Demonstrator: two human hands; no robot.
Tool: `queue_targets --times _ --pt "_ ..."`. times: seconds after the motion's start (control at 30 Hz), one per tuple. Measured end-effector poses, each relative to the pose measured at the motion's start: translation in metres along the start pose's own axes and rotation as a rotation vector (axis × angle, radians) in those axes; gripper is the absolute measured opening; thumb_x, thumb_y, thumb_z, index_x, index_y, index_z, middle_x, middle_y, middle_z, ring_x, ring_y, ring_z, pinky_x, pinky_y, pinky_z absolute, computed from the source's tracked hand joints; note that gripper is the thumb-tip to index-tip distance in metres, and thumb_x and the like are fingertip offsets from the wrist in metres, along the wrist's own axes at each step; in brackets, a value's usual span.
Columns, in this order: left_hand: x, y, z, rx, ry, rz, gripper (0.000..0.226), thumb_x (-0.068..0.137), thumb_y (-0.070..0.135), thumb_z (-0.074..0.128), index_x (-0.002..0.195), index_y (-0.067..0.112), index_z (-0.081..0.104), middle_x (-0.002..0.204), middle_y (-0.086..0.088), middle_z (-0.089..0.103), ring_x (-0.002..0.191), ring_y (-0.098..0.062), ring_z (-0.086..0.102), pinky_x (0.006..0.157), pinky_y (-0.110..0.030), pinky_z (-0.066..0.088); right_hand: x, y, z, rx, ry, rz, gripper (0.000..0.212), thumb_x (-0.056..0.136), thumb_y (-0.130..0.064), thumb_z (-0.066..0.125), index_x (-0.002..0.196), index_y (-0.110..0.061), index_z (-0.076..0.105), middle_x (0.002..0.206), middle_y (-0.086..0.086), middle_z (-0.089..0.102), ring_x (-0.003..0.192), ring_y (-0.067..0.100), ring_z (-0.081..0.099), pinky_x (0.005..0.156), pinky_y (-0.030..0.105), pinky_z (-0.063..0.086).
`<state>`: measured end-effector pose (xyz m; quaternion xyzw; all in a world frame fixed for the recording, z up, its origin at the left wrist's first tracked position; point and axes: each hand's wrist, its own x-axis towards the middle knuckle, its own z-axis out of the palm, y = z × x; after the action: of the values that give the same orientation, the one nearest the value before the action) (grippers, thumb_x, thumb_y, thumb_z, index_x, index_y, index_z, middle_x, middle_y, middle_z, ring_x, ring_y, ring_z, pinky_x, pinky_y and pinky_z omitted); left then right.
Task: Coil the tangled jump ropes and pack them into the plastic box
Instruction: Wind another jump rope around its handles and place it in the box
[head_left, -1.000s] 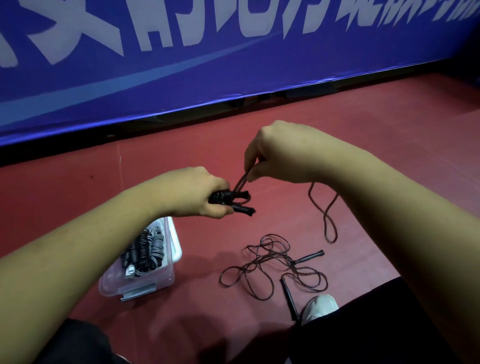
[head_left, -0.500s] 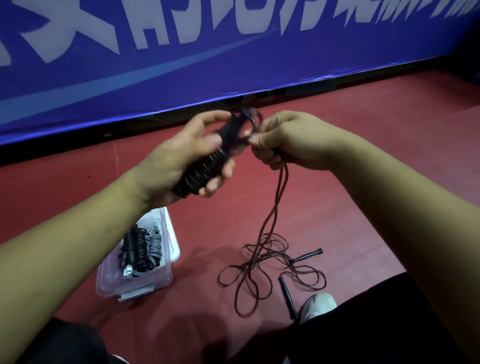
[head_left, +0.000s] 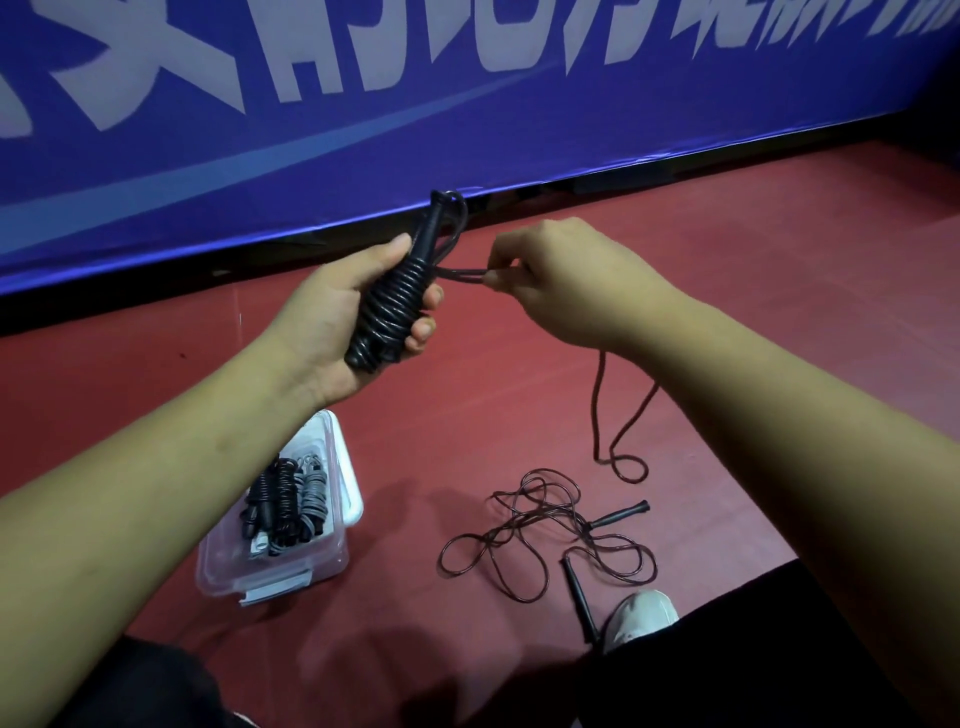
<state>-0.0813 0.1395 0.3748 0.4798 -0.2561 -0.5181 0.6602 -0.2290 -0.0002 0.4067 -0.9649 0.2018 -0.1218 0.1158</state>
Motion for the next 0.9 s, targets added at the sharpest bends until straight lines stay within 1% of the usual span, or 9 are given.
queue_targets --times 0.2,0.3,0.37,0.47,0.53,0.6,0.67,0.77,0.9 --pt "0.003 0.000 -0.002 0.098 0.074 0.051 0.022 0.091 0.033 0.055 0.104 0.017 0.059 0.078 -0.006 0.066 0.055 -0.018 0.056 0.049 -0.023 0.047 0.001 -0.007 -0.004 0.168 -0.151 0.059 0.032 0.103 -0.028 0.050 0.084 -0.009 0.068 0.067 0.004 0.058 0.060 0.019 0.053 0.059 0.031 0.039" --pt "0.004 0.003 -0.005 0.143 0.120 0.078 0.018 0.094 0.030 0.054 0.100 0.015 0.062 0.077 -0.005 0.068 0.054 -0.017 0.057 0.048 -0.023 0.047 0.001 -0.014 -0.001 0.132 -0.179 0.051 0.033 0.103 -0.032 0.050 0.103 -0.001 0.062 0.086 0.013 0.061 0.078 0.027 0.055 0.063 0.033 0.035" --pt "0.003 0.005 -0.007 0.161 0.144 0.090 0.017 0.096 0.028 0.053 0.098 0.015 0.063 0.077 -0.006 0.068 0.053 -0.017 0.057 0.048 -0.023 0.047 0.000 -0.018 0.001 0.106 -0.147 0.006 0.029 0.099 -0.032 0.058 0.110 -0.006 0.052 0.092 0.006 0.055 0.087 0.027 0.053 0.070 0.034 0.039" --pt "0.003 0.006 -0.011 0.208 0.156 0.111 0.017 0.097 0.027 0.052 0.096 0.015 0.063 0.076 -0.006 0.069 0.053 -0.016 0.058 0.048 -0.023 0.048 0.000 -0.020 0.003 0.040 -0.100 -0.028 0.015 0.097 -0.028 0.058 0.099 -0.018 0.047 0.087 0.002 0.051 0.088 0.033 0.054 0.073 0.040 0.046" --pt "0.004 0.006 -0.014 0.232 0.156 0.120 0.016 0.097 0.027 0.052 0.095 0.015 0.063 0.076 -0.005 0.069 0.053 -0.016 0.058 0.048 -0.023 0.048 -0.001 -0.017 0.004 0.022 -0.102 0.002 0.010 0.098 -0.030 0.055 0.100 -0.020 0.055 0.085 0.002 0.053 0.089 0.034 0.055 0.073 0.041 0.047" --pt "0.003 0.008 -0.018 0.248 0.158 0.123 0.016 0.096 0.028 0.054 0.094 0.015 0.062 0.076 -0.005 0.070 0.053 -0.016 0.059 0.048 -0.022 0.049 -0.005 -0.015 0.001 0.020 -0.124 0.037 0.016 0.100 -0.033 0.052 0.105 -0.022 0.062 0.085 0.002 0.056 0.088 0.034 0.056 0.071 0.038 0.045" --pt "0.004 0.009 -0.020 0.281 0.157 0.130 0.015 0.095 0.027 0.055 0.094 0.013 0.062 0.076 -0.005 0.070 0.053 -0.016 0.059 0.048 -0.022 0.049 -0.007 -0.015 0.001 -0.101 -0.100 0.040 0.020 0.101 -0.032 0.047 0.109 -0.023 0.064 0.097 0.006 0.058 0.087 0.036 0.056 0.070 0.037 0.040" --pt "0.007 0.006 -0.023 0.338 0.172 0.143 0.014 0.096 0.023 0.055 0.098 0.011 0.063 0.077 -0.005 0.072 0.054 -0.016 0.060 0.049 -0.022 0.050 -0.008 -0.026 0.000 -0.228 -0.077 0.076 0.020 0.098 -0.023 0.046 0.109 -0.018 0.062 0.097 0.009 0.051 0.078 0.034 0.047 0.068 0.035 0.034" --pt "0.009 0.008 -0.027 0.408 0.163 0.139 0.014 0.093 0.023 0.058 0.101 0.012 0.063 0.080 -0.006 0.073 0.057 -0.016 0.061 0.051 -0.022 0.051 -0.007 -0.031 0.002 -0.176 -0.087 0.118 0.009 0.096 -0.016 0.045 0.089 -0.013 0.049 0.082 0.009 0.043 0.073 0.036 0.041 0.067 0.035 0.034"
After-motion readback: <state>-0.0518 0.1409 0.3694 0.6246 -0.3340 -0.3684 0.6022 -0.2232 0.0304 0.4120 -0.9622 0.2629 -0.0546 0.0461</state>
